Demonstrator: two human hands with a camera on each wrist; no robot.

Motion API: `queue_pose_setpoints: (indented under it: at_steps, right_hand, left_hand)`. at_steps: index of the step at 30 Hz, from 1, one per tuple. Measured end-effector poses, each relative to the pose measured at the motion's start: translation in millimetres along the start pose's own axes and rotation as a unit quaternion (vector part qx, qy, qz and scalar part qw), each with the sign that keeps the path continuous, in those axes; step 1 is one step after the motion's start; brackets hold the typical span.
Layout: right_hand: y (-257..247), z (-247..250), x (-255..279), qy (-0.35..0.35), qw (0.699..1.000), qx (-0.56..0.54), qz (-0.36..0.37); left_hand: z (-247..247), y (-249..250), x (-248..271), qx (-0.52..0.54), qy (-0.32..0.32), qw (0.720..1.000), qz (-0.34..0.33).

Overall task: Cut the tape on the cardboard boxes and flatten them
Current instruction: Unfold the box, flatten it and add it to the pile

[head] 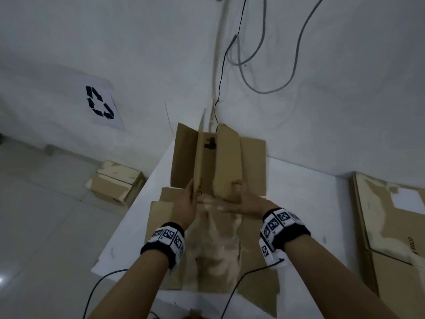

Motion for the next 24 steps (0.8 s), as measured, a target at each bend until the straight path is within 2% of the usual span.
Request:
queue_pose_setpoints:
  at_steps: [2,4,6,7,10,12,13,14,15,17,18,19,21,23,24]
  right_hand:
    - [21.5,-5.4,-9.2,0.063,0.998,0.016,0.014]
    - [34.4,-16.6,-12.6,0.126,0.992,0.015,0.022]
    - [47.1,-36.3,-14.4,0.166,0.985,-0.029,0.04]
    - [51.4,-43.7,-11.4,0.19,0.979,-0.062,0.047]
    - [87.4,-54.0,-1.0,0.301,0.944,-0.137,0.011]
    - [109.3,-48.2,15.6,0.412,0.893,-0.176,-0.034]
    - [116.8,-44.6,25.2,0.466,0.865,-0.182,-0.044]
    - [122.0,-42.1,34.7,0.51,0.842,-0.166,-0.06]
    - [124.3,-40.1,42.0,0.539,0.829,-0.122,-0.081]
    - [116.0,-39.7,47.8,0.542,0.834,-0.016,-0.101]
    - [110.0,-46.1,43.8,0.524,0.848,0.041,-0.077]
    - [97.6,-54.9,38.9,0.491,0.866,0.091,-0.033]
    - [81.3,-86.6,22.3,0.379,0.91,0.154,0.062]
    - [77.2,-117.8,11.8,0.266,0.937,0.211,0.083]
    - [78.2,-123.9,10.2,0.245,0.937,0.236,0.074]
  left_hand:
    - [-6.8,-41.2,-16.1,0.006,0.009,0.999,0.053]
    - [-19.9,-65.7,-23.3,0.026,-0.012,0.996,0.089]
    - [-29.7,-81.0,-24.7,0.075,-0.028,0.99,0.119]
    - [-29.9,-88.2,-26.7,0.085,-0.011,0.988,0.13]
    - [-14.4,-109.2,-26.5,0.11,0.129,0.978,0.119]
    - [-3.2,-121.9,-15.0,0.114,0.231,0.956,0.14]
    - [0.9,-120.7,-10.2,0.076,0.263,0.951,0.141]
    - [1.6,-113.5,-6.0,0.02,0.279,0.954,0.11]
    - [-3.1,-101.9,-2.4,-0.037,0.279,0.958,0.051]
    - [-35.3,-83.3,4.2,-0.136,0.205,0.964,-0.098]
    - [-55.6,-78.6,9.3,-0.182,0.148,0.961,-0.147]
    - [-73.9,-81.2,12.7,-0.226,0.099,0.955,-0.167]
    - [-93.1,-87.9,16.6,-0.292,0.057,0.94,-0.169]
    - [-96.6,-92.4,15.2,-0.319,0.049,0.933,-0.157]
    - [-96.9,-93.7,13.7,-0.325,0.047,0.931,-0.156]
Point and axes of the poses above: each hand's wrist, its own x-axis away from the middle knuckle, its own z-axis out of the back of the hand, y = z × x, the point moved 9 cm from there along -x, towards the middle knuckle, and after that the axes turned 8 degrees about z, right-handed, at the moved point
